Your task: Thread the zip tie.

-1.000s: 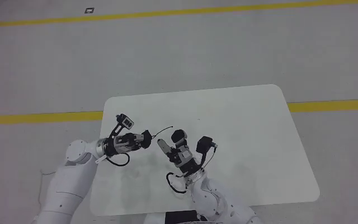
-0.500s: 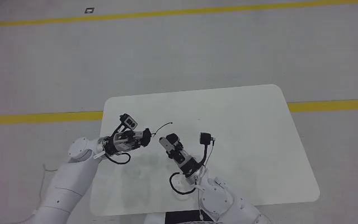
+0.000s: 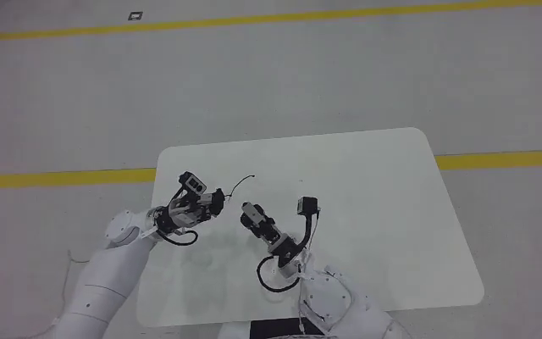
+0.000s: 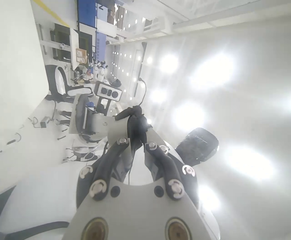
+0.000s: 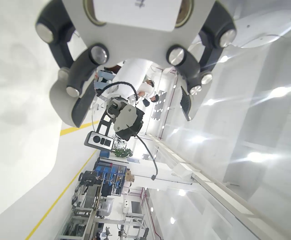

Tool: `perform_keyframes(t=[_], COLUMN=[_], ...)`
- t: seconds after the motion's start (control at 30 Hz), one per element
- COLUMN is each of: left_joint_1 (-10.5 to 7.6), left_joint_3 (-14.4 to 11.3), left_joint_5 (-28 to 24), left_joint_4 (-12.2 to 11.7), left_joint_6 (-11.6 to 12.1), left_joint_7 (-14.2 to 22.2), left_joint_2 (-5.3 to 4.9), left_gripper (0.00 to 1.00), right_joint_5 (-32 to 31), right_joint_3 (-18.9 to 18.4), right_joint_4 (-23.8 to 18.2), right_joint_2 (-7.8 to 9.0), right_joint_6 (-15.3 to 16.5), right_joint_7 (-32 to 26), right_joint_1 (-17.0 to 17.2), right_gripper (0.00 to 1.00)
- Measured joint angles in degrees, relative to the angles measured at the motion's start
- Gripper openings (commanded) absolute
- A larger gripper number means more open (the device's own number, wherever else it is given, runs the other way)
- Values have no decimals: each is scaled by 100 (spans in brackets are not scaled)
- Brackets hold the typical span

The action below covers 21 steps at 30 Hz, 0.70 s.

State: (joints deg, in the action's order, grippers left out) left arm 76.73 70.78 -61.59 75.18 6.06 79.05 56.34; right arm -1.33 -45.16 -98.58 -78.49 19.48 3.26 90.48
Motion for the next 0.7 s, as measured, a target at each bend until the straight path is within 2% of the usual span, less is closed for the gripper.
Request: perform_keyframes(t=[0.17, 0.43, 0.7], left_joint_1=[-73, -87, -87], left_joint_3=[-73, -88, -88], left_joint_5=[-111, -123, -123], left_joint_4=[-108, -130, -130], left_joint_6=[-38, -9, -10], left_joint_7=[61, 59, 59], left_joint_2=[27, 32, 31], left_gripper=[0, 0, 0], right_joint_5=[1110, 1125, 2490], right_joint_3=[-69, -64, -45], right_joint_4=[26, 26, 64], right_joint_2=[-37, -39, -144], right_joint_6=[0, -7, 0], right_joint_7=[-580, -587, -1182], right_joint_1=[-55, -48, -90], right_gripper=[100, 100, 100])
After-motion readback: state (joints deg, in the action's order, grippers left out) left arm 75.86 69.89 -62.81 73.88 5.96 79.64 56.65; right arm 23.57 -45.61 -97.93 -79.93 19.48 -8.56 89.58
